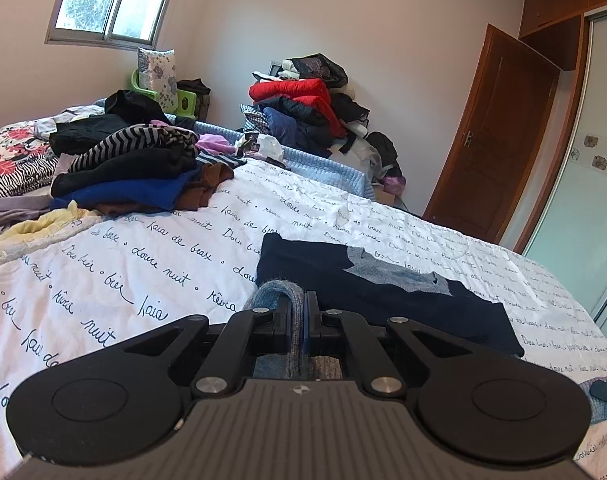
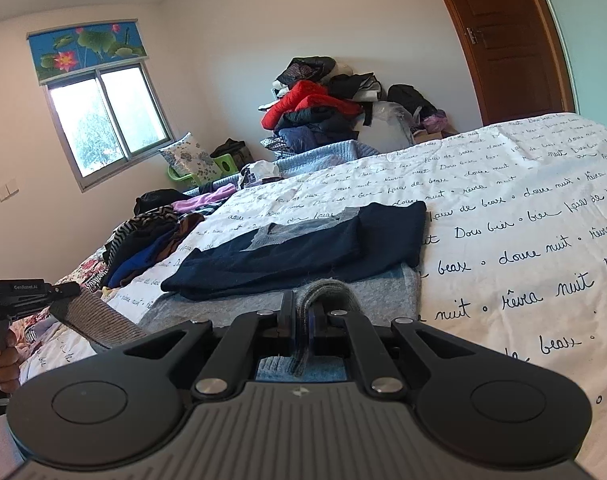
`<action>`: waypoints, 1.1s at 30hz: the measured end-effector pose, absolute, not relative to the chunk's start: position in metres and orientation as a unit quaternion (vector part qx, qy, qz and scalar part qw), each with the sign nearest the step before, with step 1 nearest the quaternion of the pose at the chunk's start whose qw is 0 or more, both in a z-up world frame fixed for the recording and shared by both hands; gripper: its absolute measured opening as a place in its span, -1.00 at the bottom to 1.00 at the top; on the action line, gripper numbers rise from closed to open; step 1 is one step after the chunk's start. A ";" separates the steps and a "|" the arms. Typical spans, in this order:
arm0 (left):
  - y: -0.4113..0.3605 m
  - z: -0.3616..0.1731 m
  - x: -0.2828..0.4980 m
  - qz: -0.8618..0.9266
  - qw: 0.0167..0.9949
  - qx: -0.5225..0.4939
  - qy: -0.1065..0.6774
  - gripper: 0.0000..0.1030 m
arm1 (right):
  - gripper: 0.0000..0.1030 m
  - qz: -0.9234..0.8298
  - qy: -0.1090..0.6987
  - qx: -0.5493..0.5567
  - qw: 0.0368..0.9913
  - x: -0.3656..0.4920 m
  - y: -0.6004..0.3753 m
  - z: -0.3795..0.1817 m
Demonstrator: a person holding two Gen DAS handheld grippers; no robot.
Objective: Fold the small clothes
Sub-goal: 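Lift the hem with both grippers and carry it over toward the collar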
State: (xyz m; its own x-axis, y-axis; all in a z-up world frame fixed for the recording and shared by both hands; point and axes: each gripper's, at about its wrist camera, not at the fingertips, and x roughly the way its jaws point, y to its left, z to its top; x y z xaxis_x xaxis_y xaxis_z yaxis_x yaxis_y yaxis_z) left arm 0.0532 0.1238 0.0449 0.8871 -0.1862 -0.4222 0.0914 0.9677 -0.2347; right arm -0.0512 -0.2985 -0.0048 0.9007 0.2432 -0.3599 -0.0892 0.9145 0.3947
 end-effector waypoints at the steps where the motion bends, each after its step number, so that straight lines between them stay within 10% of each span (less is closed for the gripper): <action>1: 0.122 0.046 0.055 -0.070 0.967 -0.100 0.225 -0.89 | -0.88 0.084 0.205 0.187 0.957 -0.050 -0.300 -0.005; 33: 0.089 0.054 0.135 -0.022 0.976 -0.062 0.207 -0.89 | -0.88 0.069 0.196 0.227 0.952 0.028 -0.323 -0.011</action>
State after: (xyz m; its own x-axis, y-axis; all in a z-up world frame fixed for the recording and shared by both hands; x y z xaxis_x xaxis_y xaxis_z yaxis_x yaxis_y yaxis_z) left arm 0.1347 0.0889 0.0544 0.9130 -0.0691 -0.4020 0.0180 0.9914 -0.1295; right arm 0.0278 -0.3233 -0.0109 0.9139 0.2204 -0.3409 -0.0427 0.8873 0.4593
